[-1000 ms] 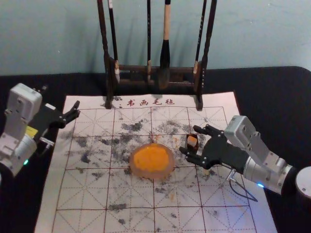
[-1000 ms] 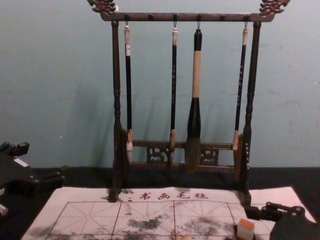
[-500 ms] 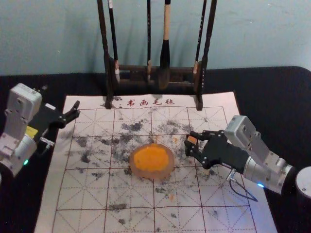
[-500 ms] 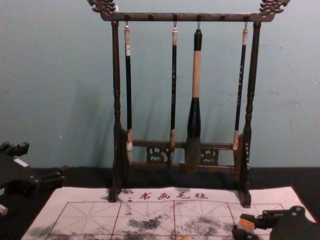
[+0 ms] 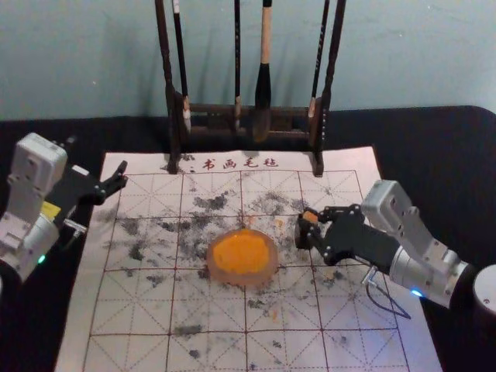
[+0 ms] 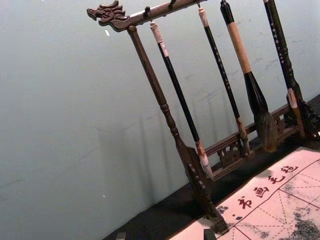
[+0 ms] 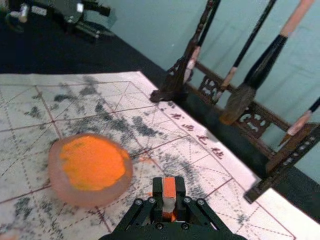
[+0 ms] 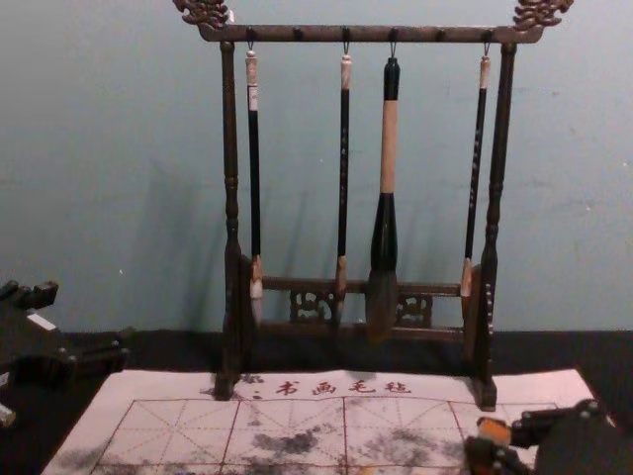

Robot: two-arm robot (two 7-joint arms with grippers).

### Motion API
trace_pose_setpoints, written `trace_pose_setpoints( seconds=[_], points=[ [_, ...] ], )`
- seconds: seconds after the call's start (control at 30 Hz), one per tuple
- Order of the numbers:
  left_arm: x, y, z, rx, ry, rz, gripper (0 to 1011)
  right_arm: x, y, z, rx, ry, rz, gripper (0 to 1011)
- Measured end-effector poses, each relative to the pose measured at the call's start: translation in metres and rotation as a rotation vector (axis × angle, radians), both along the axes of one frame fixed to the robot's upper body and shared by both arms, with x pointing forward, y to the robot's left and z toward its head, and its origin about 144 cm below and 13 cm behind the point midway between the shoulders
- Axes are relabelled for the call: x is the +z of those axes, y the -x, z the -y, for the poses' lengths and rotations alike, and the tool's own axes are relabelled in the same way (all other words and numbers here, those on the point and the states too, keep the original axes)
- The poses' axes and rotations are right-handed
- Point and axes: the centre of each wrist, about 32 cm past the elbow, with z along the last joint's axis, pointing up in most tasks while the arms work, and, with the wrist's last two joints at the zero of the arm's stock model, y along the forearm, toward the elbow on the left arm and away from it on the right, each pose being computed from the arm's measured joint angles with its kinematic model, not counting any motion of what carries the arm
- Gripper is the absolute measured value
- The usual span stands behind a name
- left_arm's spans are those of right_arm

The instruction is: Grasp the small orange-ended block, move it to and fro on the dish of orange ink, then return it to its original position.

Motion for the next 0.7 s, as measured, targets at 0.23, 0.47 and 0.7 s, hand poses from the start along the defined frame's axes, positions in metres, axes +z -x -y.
trace_pose_setpoints(
  seconds=[0.23, 0.47, 0.7],
  points=[
    [0.0, 0.0, 0.0, 0.0, 0.0, 0.0, 1002, 0.013, 0.0, 0.003, -0.045, -0.037, 0.007, 110],
    [0.0, 0.0, 0.0, 0.0, 0.0, 0.0, 1001, 0.032, -0.001, 0.009, -0.077, -0.089, 0.027, 110],
    [0.0, 0.0, 0.0, 0.0, 0.0, 0.0, 1001, 0.046, -0.002, 0.014, -0.087, -0.156, 0.034, 110]
  ],
)
